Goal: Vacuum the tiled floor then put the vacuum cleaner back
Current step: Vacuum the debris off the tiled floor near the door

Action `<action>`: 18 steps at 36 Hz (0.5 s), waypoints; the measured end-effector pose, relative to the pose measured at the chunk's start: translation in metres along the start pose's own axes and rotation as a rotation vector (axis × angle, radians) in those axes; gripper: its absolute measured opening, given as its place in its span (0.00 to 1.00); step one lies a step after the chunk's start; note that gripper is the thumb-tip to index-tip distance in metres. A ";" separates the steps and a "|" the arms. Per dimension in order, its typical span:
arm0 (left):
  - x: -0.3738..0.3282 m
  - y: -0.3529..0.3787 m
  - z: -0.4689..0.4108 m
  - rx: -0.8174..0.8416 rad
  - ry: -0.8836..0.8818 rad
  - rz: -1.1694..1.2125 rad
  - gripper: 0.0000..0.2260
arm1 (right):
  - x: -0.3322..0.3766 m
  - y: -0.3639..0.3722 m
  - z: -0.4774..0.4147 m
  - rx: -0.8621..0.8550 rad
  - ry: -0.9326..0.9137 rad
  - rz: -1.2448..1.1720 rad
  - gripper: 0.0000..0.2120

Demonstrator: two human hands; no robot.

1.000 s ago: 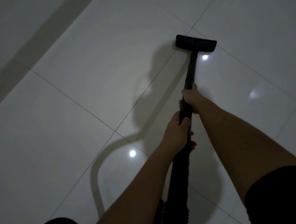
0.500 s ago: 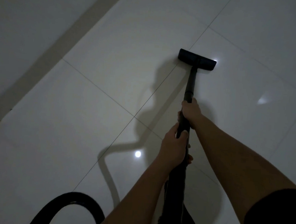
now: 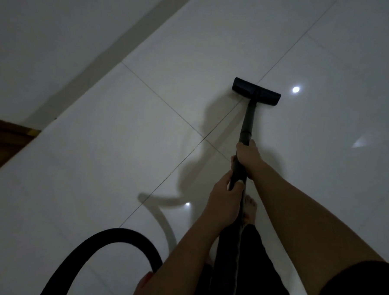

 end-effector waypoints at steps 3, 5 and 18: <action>0.012 -0.014 0.005 -0.004 -0.008 -0.021 0.17 | -0.009 0.016 0.006 0.022 0.022 0.002 0.24; 0.018 -0.023 0.004 0.004 -0.007 -0.018 0.18 | -0.013 0.026 0.007 0.043 0.052 -0.032 0.25; 0.013 -0.047 -0.036 0.105 -0.075 0.036 0.19 | 0.024 0.040 -0.008 0.137 0.118 -0.084 0.26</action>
Point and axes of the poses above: each hand's wrist, its own z-axis away from the middle knuckle, its own y-axis out of the palm, x = y × z, the point moved 6 cm from there along -z, towards the middle knuckle, and after that the axes turned 4 degrees about y, right-handed, at the moved point
